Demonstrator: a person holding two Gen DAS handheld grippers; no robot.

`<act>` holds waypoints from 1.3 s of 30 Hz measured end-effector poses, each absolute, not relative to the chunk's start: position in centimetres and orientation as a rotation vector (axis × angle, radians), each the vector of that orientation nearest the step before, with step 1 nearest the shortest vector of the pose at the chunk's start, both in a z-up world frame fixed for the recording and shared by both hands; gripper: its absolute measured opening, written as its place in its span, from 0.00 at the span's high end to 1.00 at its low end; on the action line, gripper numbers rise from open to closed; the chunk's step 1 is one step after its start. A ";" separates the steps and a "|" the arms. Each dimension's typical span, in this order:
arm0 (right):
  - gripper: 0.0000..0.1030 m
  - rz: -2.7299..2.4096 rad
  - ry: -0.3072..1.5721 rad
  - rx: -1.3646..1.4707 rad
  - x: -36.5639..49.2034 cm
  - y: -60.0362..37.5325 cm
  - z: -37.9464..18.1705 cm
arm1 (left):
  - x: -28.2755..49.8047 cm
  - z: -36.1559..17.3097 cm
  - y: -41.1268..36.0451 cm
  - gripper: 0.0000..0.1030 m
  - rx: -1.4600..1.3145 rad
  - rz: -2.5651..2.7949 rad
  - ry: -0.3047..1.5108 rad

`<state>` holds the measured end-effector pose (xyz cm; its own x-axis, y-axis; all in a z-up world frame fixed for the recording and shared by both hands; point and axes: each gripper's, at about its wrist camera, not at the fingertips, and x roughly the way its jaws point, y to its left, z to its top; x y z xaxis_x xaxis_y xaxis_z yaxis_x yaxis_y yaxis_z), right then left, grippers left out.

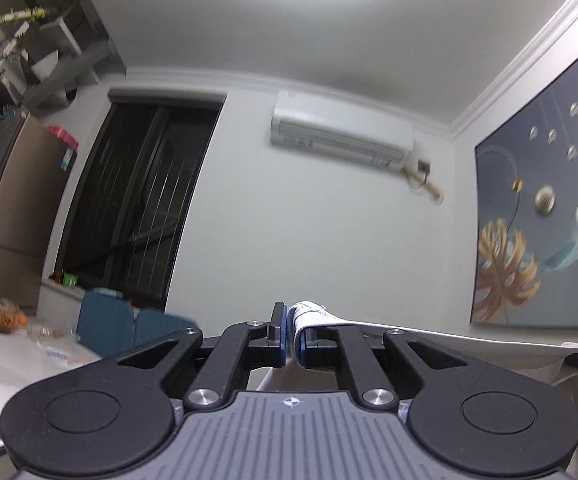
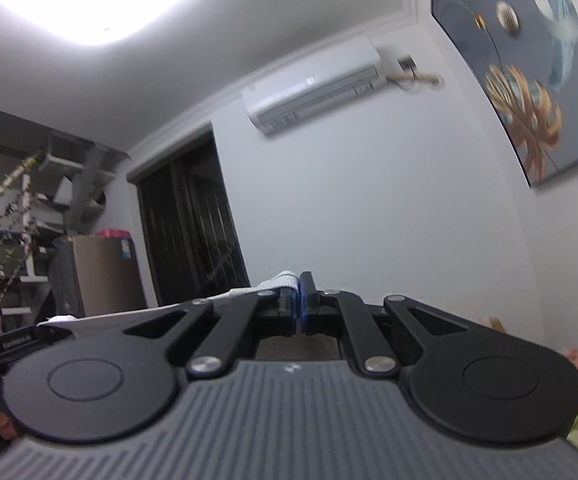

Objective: Fold clothes

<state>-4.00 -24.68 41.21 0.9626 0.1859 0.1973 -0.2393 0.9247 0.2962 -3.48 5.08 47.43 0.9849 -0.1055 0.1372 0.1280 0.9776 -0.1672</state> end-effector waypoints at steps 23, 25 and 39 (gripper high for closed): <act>0.95 -0.044 0.394 0.293 51.0 -26.0 -4.9 | 56.4 -8.3 1.8 0.84 -0.061 0.012 0.467; 0.95 -0.045 0.457 0.293 54.3 -26.4 -9.2 | 59.3 -12.4 2.0 0.83 -0.068 0.011 0.532; 0.22 0.061 0.762 0.377 55.6 -27.0 -11.8 | 57.9 -11.3 4.1 0.12 -0.045 -0.108 0.725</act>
<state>55.65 -26.96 -11.78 0.7251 0.1890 -0.6622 0.0810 0.9315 0.3545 57.86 4.14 -11.31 0.7430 -0.1137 -0.6596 0.0828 0.9935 -0.0780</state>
